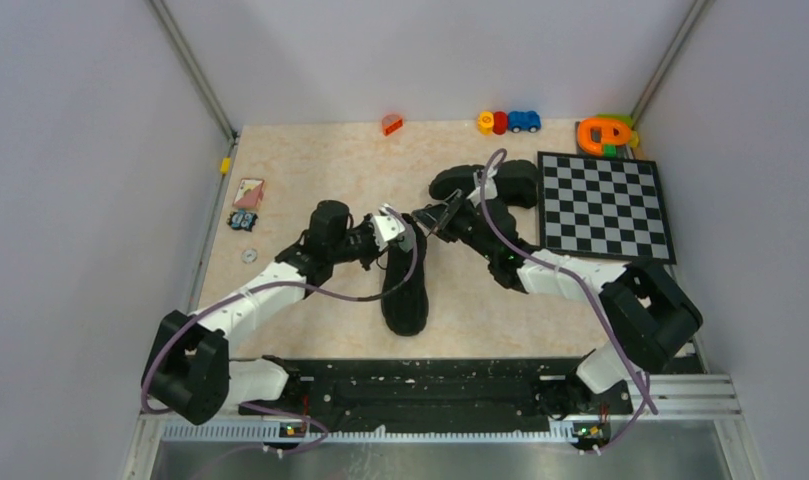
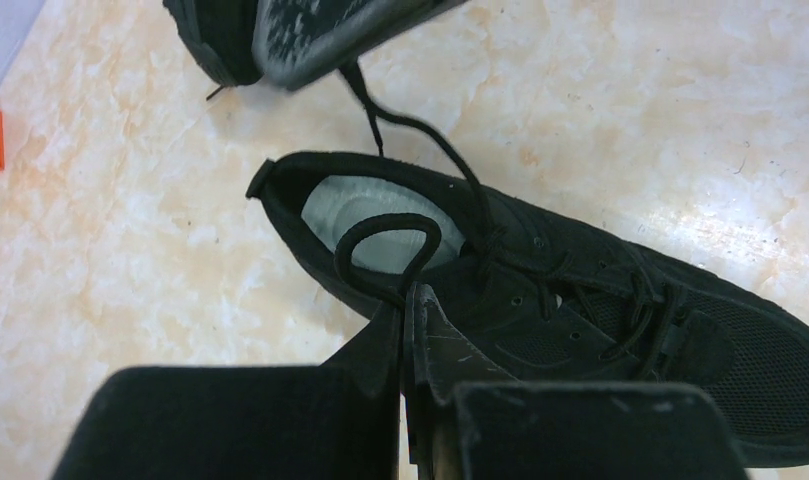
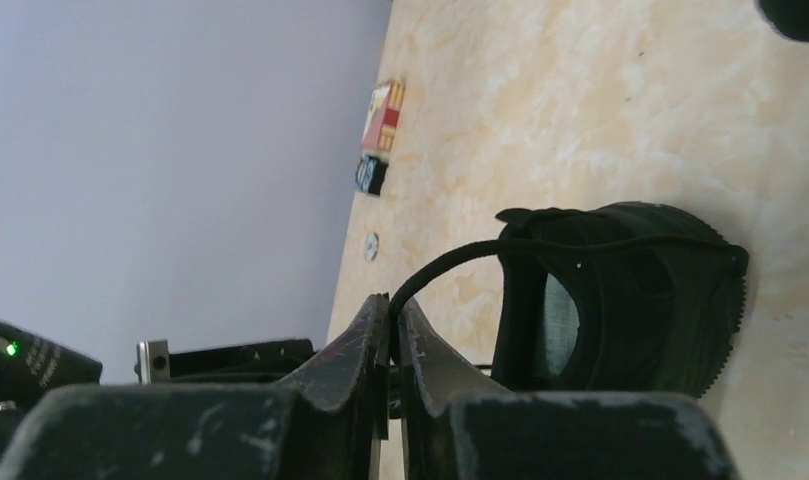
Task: Tie the shoes
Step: Wrap the shoelace around the shoelace.
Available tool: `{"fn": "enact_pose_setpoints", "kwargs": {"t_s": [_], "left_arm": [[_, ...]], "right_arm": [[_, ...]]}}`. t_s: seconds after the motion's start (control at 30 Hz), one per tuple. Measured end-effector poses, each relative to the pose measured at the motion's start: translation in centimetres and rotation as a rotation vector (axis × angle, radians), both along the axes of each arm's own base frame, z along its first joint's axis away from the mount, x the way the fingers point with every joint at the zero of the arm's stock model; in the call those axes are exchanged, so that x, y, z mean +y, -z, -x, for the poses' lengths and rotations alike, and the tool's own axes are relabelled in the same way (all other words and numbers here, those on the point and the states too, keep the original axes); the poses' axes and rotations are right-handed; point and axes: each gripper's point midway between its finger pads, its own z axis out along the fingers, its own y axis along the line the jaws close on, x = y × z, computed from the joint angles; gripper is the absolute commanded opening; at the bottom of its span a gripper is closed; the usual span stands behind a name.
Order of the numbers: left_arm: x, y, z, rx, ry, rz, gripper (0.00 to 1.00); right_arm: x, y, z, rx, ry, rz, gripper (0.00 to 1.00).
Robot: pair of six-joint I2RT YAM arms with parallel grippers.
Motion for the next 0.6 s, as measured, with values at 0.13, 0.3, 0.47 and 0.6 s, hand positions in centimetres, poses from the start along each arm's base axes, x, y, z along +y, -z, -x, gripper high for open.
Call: {"fn": "enact_pose_setpoints", "kwargs": {"t_s": [0.13,0.3,0.47,0.6], "left_arm": [[-0.9,-0.5,-0.2,-0.004,0.05,-0.009,0.0],[-1.8,-0.3,-0.6,0.013,0.089,-0.034,0.0],[-1.8,0.4,-0.6,0.031,0.101,-0.056,0.0],[-1.8,0.6,-0.6,0.037,0.103,-0.064,0.0]], "right_arm": [[1.1,-0.2,0.0,-0.02,-0.092,0.015,0.1],[1.3,0.0,0.1,-0.04,-0.183,0.007,0.09],[1.2,0.4,-0.6,-0.061,-0.271,-0.062,0.09],[1.7,1.8,-0.6,-0.045,-0.353,-0.118,0.16]]}}
